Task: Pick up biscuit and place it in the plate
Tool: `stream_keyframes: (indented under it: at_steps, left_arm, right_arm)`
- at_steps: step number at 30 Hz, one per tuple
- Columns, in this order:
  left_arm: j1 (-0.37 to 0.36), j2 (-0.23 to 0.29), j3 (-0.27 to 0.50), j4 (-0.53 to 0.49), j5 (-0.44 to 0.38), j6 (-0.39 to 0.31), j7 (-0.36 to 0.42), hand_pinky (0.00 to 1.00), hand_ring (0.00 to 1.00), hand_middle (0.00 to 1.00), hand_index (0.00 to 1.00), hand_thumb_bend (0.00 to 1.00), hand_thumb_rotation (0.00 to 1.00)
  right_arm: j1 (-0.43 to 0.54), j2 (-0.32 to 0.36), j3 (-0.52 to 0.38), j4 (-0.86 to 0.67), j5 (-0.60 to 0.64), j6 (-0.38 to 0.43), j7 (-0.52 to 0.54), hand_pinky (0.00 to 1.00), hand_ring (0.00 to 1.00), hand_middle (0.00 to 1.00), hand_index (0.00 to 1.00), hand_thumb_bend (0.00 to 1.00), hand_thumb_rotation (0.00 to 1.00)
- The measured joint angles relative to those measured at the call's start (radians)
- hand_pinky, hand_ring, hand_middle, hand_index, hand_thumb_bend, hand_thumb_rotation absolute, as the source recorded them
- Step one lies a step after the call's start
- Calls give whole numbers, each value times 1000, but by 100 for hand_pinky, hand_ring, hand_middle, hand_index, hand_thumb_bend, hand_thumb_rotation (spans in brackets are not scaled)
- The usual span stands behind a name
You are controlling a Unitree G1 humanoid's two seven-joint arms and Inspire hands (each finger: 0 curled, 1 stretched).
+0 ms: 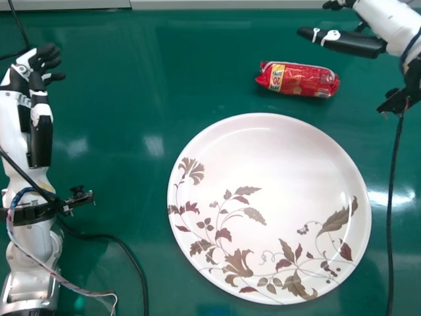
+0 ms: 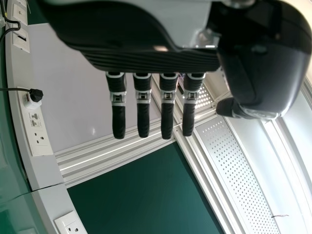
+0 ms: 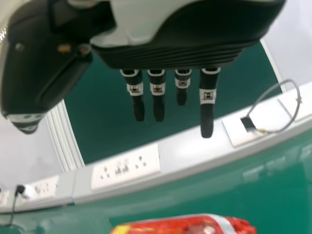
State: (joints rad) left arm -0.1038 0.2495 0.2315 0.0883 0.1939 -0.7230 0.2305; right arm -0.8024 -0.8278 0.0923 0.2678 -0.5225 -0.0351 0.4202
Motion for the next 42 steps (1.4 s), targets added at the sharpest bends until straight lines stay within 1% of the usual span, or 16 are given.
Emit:
stream_keyframes:
  at_steps: [2,5,7,10,13,15,19,21,24,25,28,36,42]
  left_arm:
    - [0,0,0,1,-2,0,-3,69,79,81,81,28,0]
    - [0,0,0,2,-2,0,-4,70,80,81,81,28,0]
    - [1,1,0,4,-4,0,-5,70,80,81,82,28,0]
    - [0,2,1,7,-10,-1,-8,69,80,81,81,28,0]
    - [0,3,1,10,-12,-3,-9,68,80,81,81,28,0]
    - [0,3,2,10,-13,-3,-9,69,80,81,82,29,0]
    - [1,3,4,11,-19,-4,-9,70,81,82,82,28,0]
    - [1,3,4,11,-19,-4,-10,70,81,82,82,29,0]
    - [0,3,5,13,-21,-4,-13,73,82,83,82,29,0]
    - [-1,3,5,13,-22,-4,-14,73,82,83,83,29,0]
    - [-1,3,5,13,-22,-4,-15,72,82,83,83,29,0]
    - [-3,4,9,15,-22,-4,-15,70,81,82,81,30,0]
    - [-3,4,12,15,-21,-9,-15,69,80,81,81,31,0]
  right_arm:
    - [-22,1,28,46,-14,-17,5,68,87,94,94,100,52]
    - [-58,6,64,139,-20,-64,5,72,90,96,95,100,54]
    - [-81,11,88,209,-29,-97,3,72,89,96,95,100,55]
    - [-104,15,120,289,-47,-148,-7,71,88,95,94,100,59]
    - [-128,17,140,352,-57,-193,-19,73,89,96,94,100,63]
    - [-136,19,149,380,-59,-213,-19,72,89,96,95,100,65]
    - [-147,21,164,412,-63,-231,-20,71,87,96,95,100,67]
    - [-147,21,168,418,-63,-235,-17,74,91,97,97,100,68]
    - [-153,20,175,431,-63,-246,14,81,95,99,98,100,67]
    - [-154,20,175,433,-63,-246,22,82,95,99,98,100,67]
    - [-159,16,179,438,-64,-246,37,81,95,99,98,100,67]
    - [-179,10,212,462,-112,-243,53,86,97,100,100,100,68]
    - [-215,10,238,508,-150,-246,55,86,97,100,99,100,66]
